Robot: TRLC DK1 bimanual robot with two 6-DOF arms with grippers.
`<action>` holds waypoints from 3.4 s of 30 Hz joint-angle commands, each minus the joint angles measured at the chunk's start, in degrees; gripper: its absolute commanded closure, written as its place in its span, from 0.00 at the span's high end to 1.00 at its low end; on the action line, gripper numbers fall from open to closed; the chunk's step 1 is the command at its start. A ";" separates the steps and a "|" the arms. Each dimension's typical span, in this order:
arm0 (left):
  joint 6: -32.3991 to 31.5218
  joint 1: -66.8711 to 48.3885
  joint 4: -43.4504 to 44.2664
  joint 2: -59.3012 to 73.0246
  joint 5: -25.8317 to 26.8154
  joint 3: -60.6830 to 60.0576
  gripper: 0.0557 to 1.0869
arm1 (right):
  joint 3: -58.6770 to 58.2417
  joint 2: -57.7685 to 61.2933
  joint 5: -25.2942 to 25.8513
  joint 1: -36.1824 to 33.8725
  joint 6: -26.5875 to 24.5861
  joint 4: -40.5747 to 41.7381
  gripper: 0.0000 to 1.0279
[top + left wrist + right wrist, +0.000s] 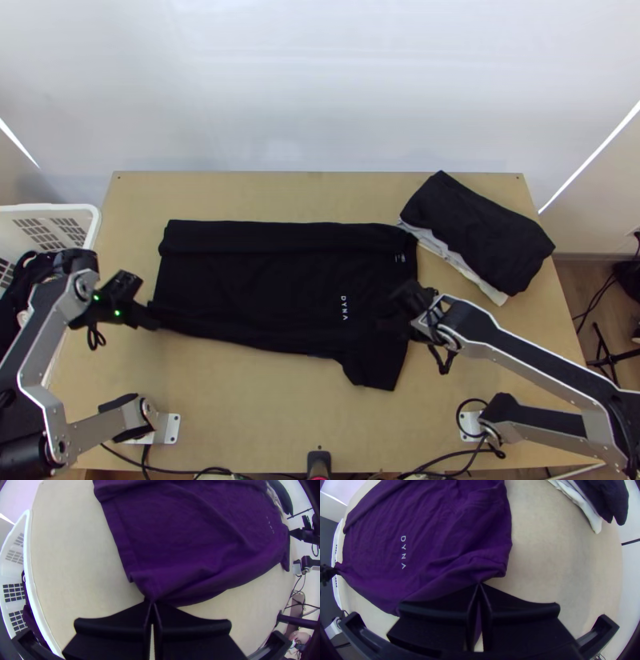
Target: Fold the t-shirt
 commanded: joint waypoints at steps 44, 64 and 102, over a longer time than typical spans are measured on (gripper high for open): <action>-30.99 -8.29 2.77 21.60 6.05 30.69 0.04 | 32.11 22.10 2.48 -17.20 -7.77 0.81 0.03; -33.98 -9.43 3.74 29.42 -2.03 37.02 0.04 | 41.51 33.00 11.44 -17.90 -10.58 6.97 0.03; -29.68 4.02 19.82 33.29 29.87 23.22 0.94 | 42.04 14.02 2.92 -18.17 -11.20 -5.95 0.96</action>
